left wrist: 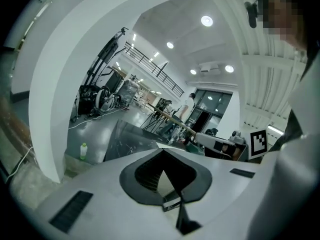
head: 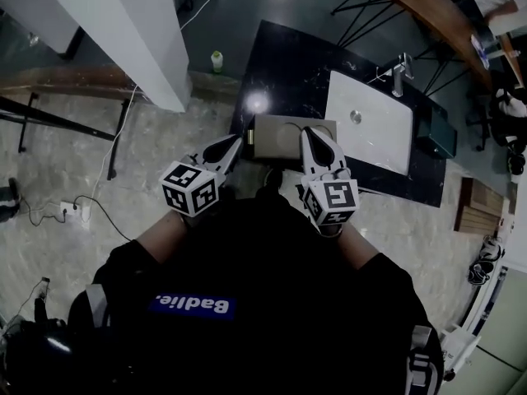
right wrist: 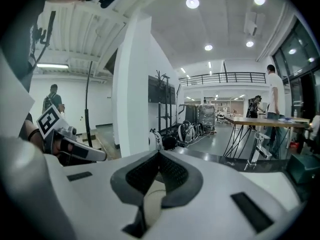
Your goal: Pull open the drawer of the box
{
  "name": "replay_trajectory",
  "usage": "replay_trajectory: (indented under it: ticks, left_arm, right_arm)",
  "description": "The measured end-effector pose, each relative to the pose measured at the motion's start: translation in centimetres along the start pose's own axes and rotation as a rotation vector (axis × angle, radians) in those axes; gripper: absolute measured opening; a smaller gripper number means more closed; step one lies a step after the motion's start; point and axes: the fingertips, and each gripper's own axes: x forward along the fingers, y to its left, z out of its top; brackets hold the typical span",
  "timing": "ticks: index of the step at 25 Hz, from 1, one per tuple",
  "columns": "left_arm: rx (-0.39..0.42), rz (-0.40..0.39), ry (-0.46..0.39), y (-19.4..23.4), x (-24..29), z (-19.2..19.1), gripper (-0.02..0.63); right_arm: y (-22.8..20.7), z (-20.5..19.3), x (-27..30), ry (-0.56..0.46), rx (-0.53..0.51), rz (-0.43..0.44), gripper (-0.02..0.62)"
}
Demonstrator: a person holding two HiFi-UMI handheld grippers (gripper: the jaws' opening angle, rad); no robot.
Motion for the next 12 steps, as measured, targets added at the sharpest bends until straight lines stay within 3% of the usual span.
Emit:
replay_trajectory:
  ticks: [12]
  left_arm:
    - [-0.361,0.083,-0.006,4.8,2.1,-4.0,0.003]
  right_arm:
    - [-3.8,-3.0,5.4,0.082,-0.100,0.036,0.000]
